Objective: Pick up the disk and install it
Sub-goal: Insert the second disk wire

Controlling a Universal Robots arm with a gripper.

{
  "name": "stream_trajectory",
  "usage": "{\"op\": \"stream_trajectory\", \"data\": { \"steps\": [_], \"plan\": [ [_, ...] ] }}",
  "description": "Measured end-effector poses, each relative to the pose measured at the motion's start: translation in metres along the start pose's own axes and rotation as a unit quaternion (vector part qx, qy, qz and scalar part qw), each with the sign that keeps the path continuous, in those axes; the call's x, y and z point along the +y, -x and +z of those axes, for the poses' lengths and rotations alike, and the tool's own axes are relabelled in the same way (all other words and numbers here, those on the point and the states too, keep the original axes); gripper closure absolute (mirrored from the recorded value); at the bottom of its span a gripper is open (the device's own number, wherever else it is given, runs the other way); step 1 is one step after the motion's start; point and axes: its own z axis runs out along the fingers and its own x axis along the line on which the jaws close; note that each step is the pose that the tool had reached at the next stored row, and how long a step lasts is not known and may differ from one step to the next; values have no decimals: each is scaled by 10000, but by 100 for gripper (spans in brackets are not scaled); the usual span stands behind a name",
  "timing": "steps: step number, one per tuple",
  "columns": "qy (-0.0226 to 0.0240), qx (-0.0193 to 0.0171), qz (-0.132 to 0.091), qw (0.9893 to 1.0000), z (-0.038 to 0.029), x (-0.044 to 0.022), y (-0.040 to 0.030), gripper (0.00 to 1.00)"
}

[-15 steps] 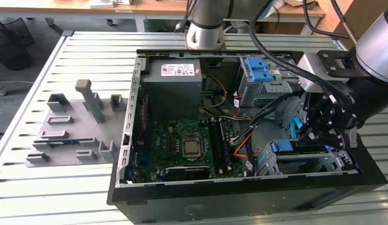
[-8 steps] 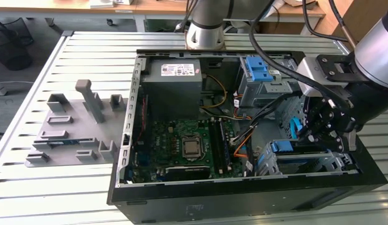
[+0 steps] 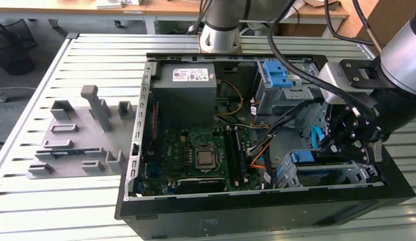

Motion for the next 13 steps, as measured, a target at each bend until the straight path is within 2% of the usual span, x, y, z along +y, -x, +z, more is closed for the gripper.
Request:
{"op": "stream_trajectory", "data": {
  "steps": [13],
  "plan": [
    [0,-12,1,10000,34,-20,-6,84]
  ]
}}
